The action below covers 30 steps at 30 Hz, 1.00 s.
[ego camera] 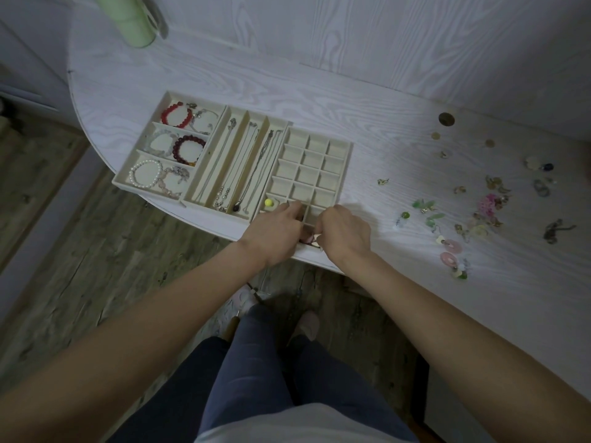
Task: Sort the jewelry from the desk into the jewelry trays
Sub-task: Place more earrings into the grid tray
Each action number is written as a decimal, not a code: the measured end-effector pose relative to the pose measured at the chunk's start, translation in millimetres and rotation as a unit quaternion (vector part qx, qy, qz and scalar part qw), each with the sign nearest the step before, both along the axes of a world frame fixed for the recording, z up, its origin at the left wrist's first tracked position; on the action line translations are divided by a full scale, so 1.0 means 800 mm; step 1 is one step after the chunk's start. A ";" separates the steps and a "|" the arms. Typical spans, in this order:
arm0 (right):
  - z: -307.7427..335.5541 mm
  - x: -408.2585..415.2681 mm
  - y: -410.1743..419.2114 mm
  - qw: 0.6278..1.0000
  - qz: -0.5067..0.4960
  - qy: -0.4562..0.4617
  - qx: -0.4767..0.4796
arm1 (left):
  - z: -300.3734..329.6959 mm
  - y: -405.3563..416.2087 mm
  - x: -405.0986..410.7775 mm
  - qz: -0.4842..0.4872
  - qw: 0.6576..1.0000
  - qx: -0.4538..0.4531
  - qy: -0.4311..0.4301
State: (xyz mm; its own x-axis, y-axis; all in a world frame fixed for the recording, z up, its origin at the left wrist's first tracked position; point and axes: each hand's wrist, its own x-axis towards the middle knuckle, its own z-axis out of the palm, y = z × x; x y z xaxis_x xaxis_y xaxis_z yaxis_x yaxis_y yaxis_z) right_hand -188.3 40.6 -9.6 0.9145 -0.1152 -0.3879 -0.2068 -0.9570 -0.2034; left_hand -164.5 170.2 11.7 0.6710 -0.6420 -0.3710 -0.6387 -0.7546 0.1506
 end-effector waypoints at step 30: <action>0.000 -0.009 -0.004 0.998 0.059 -0.021 0.015 | -0.005 0.001 0.001 0.004 1.000 -0.012 0.005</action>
